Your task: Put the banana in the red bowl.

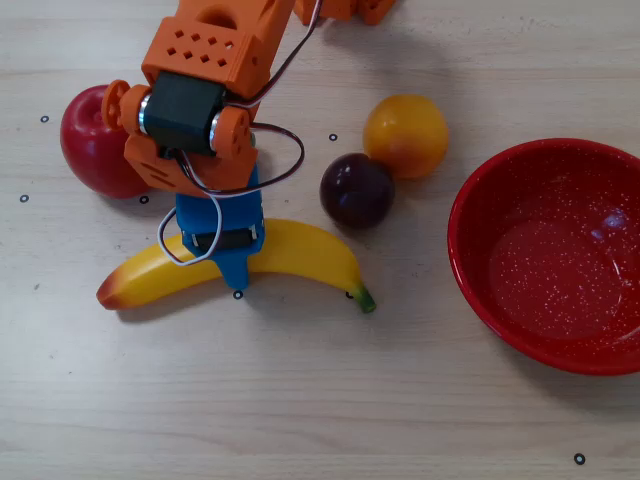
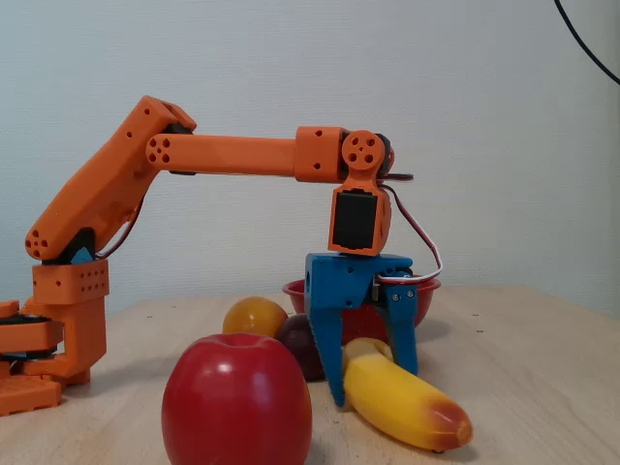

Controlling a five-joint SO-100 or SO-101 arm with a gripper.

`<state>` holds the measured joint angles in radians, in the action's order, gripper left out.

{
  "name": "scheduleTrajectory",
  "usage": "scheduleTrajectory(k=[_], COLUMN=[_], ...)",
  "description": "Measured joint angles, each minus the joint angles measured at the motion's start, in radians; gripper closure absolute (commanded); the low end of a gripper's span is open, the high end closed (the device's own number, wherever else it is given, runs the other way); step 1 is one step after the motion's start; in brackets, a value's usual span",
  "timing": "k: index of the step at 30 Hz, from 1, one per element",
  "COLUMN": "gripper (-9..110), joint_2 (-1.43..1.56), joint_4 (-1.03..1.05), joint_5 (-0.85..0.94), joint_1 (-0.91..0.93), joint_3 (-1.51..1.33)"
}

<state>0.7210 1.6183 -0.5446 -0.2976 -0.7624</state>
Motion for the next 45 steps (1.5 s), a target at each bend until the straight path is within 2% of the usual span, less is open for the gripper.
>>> scheduleTrajectory(k=[10,32,45], gripper=[101,101,101], joint_2=[-0.002,0.331,0.511], joint_4=[0.152,0.179,0.179], joint_5=[0.104,0.287,0.442], joint_1=[-0.005,0.014,0.367], joint_3=[0.115,0.129,0.112])
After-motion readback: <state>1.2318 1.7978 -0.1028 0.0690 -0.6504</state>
